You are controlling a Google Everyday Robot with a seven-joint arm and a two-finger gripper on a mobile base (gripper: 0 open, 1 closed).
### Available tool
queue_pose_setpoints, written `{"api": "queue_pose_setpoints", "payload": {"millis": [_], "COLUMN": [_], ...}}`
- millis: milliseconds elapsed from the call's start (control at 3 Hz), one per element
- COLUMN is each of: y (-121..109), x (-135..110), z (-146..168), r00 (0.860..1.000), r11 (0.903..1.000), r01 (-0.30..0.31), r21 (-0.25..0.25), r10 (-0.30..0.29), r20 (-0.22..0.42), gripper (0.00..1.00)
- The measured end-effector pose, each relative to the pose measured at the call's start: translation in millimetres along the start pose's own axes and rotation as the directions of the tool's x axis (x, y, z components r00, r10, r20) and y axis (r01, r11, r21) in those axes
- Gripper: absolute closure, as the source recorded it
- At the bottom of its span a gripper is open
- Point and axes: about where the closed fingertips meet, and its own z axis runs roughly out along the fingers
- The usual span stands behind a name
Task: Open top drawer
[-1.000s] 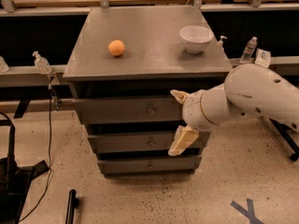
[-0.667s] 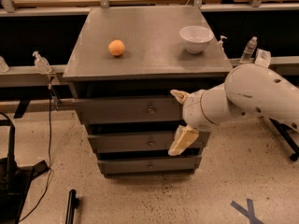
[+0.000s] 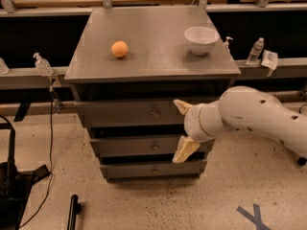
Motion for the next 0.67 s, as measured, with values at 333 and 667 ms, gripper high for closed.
{"api": "queue_pose_setpoints", "payload": {"millis": [333, 667], "y": [0, -7], "x": [17, 31], "z": [29, 51], "r00": [0.997, 0.989], "r11": [0.9976, 0.9914], "r01": [0.060, 0.110], "r21": [0.036, 0.071], "r10": [-0.058, -0.103], "r20": [-0.051, -0.103], "gripper": [0.00, 0.00]}}
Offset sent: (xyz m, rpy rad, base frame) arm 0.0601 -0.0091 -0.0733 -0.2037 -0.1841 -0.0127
